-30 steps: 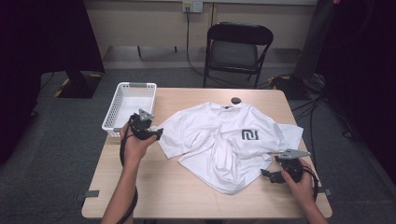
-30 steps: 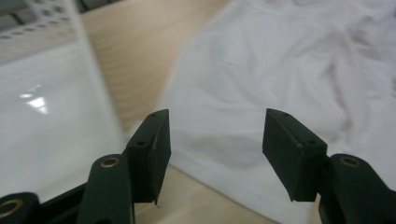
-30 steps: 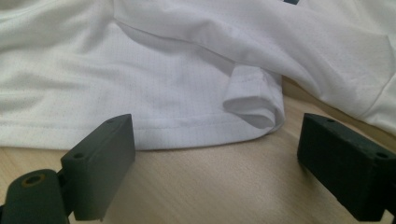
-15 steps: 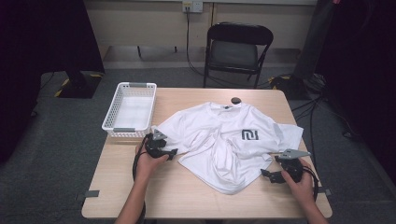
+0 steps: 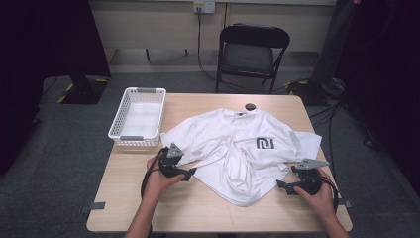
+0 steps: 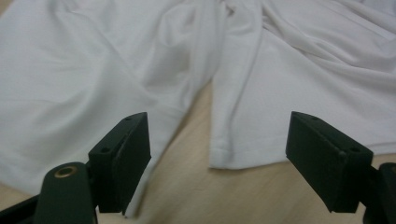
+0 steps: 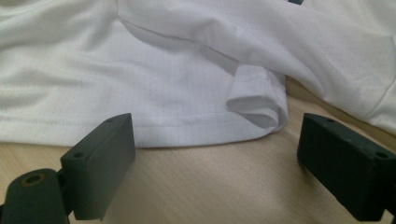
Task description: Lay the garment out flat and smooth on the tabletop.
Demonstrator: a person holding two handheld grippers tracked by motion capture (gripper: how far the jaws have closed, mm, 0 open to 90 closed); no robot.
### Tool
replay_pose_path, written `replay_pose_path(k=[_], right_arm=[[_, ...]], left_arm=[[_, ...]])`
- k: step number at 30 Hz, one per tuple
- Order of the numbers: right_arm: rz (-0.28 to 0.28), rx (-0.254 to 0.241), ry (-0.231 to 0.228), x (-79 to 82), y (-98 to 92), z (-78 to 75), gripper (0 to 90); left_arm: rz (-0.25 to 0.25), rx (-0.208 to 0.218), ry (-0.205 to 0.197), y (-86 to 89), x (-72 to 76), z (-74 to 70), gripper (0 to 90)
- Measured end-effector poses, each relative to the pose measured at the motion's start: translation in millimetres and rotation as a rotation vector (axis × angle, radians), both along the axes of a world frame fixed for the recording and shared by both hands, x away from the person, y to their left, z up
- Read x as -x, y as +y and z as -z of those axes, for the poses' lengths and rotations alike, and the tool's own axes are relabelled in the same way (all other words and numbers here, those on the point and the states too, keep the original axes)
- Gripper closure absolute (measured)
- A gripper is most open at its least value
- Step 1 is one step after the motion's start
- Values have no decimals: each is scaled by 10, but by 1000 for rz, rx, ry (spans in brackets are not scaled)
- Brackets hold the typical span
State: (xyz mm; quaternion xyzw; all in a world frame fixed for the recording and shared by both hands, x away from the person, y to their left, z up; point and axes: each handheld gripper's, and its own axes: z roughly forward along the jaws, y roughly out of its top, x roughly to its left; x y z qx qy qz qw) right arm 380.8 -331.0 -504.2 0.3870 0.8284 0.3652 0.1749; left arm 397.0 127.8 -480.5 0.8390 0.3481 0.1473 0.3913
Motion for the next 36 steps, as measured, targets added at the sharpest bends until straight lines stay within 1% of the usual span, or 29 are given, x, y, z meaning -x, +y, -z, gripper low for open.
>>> replay_pose_path(k=[3, 4, 7, 9, 19, 20, 22, 23, 24, 25, 27, 28, 30, 31, 32, 33, 36], right_arm=[[2, -2, -2, -2, -3, -1, 117], [3, -2, -3, -2, -4, -1, 119], [7, -3, -3, -1, -2, -1, 122], [7, -3, -3, -1, -2, -1, 122], [11, -3, -3, 12, -4, -2, 124], [11, -5, -5, 15, -6, -3, 144], [-1, -6, -12, 28, -16, -20, 230], [-1, -2, -19, 29, -18, -30, 230], [11, 4, -29, 26, -20, -41, 223], [19, -1, -41, 22, -27, -60, 246], [21, -19, -68, 9, -42, -110, 323], [33, -23, -81, -3, -42, -131, 336], [50, -14, -105, -21, -29, -160, 406], [46, -12, -110, -32, -15, -166, 429], [39, -11, -105, -46, 2, -167, 444], [38, -1, -105, -57, 21, -165, 457], [48, 15, -108, -89, 52, -153, 531]], left_arm=[[13, -13, -6, -83, 28, 66, 212], [2, -27, -14, -107, 46, 119, 207], [29, -57, -7, -110, 77, 188, 187], [20, -48, -17, -95, 92, 208, 162], [31, -49, -12, -85, 100, 212, 137], [32, -49, -12, -84, 99, 212, 136], [32, -49, -11, -84, 99, 212, 135], [32, -49, -11, -85, 99, 212, 135], [32, -49, -11, -85, 99, 212, 135], [32, -49, -11, -85, 99, 212, 135], [32, -50, -12, -85, 99, 212, 135], [32, -49, -11, -85, 99, 212, 135], [32, -49, -11, -85, 99, 212, 135], [32, -49, -11, -85, 99, 212, 135], [32, -49, -12, -85, 99, 212, 135], [32, -50, -12, -85, 99, 212, 135], [32, -50, -12, -85, 99, 212, 134]])
